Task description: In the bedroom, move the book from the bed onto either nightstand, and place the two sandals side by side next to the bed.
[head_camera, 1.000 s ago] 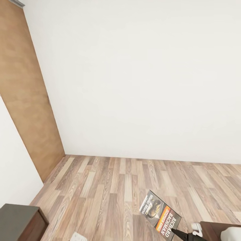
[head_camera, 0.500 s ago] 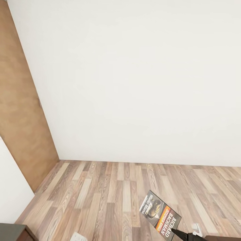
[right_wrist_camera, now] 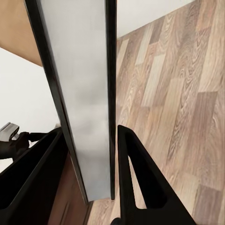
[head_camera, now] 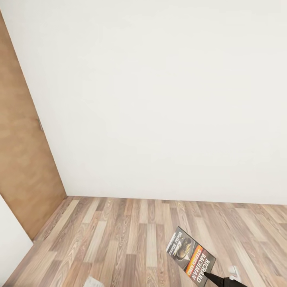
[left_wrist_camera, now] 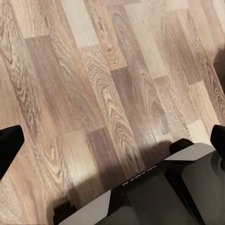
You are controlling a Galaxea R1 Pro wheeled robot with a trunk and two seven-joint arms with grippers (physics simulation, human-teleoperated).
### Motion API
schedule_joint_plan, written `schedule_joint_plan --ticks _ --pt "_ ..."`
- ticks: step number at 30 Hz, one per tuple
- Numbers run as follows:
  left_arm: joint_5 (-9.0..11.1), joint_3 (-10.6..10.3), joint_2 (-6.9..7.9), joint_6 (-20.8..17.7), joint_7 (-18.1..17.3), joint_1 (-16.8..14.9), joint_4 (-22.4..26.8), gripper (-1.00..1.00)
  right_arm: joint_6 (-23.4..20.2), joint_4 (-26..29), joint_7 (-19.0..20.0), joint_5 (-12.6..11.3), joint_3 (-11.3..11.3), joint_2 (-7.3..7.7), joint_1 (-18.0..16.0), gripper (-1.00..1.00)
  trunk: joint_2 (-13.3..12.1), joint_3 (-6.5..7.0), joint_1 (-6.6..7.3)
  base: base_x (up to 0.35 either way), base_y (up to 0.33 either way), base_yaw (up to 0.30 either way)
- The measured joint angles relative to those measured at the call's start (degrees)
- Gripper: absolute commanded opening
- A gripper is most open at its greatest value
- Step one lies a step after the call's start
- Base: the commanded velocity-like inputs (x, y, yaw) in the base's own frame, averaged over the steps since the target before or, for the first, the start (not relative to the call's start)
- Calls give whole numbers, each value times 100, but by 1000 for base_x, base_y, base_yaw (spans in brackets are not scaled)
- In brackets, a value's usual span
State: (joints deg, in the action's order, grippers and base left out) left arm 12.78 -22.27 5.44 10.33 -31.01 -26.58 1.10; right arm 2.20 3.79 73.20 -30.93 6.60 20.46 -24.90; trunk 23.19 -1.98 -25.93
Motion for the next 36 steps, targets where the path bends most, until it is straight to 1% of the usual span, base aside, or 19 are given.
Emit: schedule_joint_plan --ticks 6,19,36 --pt "0 0 0 0 6 0 0 100 0 0 0 0 3 0 0 -100 0 0 0 318 -19 0" --pt "5 0 0 -1 2 0 1 100 0 1 2 0 -2 2 0 -100 0 0 0 310 -115 0" --pt "9 0 0 0 3 0 0 100 0 0 0 0 0 0 0 -100 0 0 0 324 -6 0"
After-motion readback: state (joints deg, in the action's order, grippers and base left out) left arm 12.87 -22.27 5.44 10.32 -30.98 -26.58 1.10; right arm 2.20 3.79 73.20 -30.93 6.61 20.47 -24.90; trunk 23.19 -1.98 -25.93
